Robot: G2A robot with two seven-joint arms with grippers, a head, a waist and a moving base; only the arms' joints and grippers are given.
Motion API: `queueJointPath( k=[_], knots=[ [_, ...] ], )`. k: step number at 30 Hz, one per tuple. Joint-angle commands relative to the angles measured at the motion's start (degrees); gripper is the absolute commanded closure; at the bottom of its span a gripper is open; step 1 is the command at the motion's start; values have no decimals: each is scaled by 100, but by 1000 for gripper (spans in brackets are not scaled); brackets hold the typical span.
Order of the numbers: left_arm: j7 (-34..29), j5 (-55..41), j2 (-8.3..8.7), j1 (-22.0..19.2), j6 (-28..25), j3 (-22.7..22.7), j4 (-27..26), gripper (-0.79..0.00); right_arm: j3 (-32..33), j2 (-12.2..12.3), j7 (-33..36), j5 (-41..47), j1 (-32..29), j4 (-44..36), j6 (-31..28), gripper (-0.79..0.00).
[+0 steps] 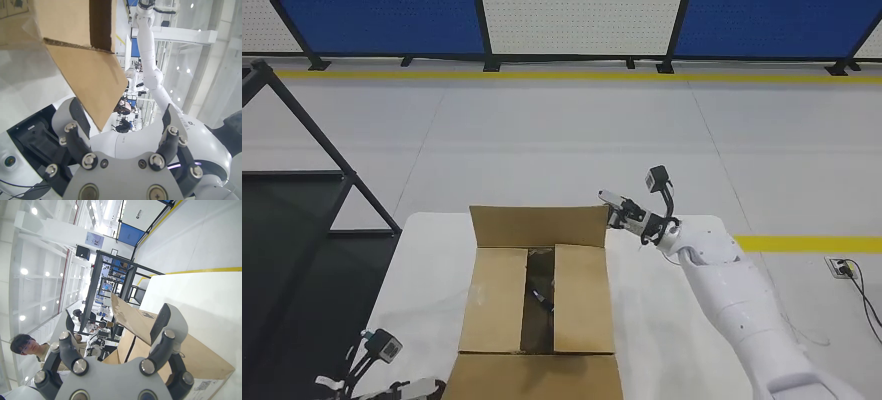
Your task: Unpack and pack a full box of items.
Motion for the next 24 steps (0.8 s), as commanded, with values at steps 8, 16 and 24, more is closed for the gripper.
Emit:
queueJointPath(
  k=[8,16,24],
  knots=[
    [713,-327,-18,8,-231,14,-169,-785,-115,47,546,-241,-62,-437,7,-785],
    [1450,-346,-40,-127,-182,348,-467,-785,-160,127,710,-482,-282,-935,153,-785],
    [2178,291,-44,-249,-189,697,-612,-785,-68,274,819,-719,-616,-1627,379,-785]
  ],
)
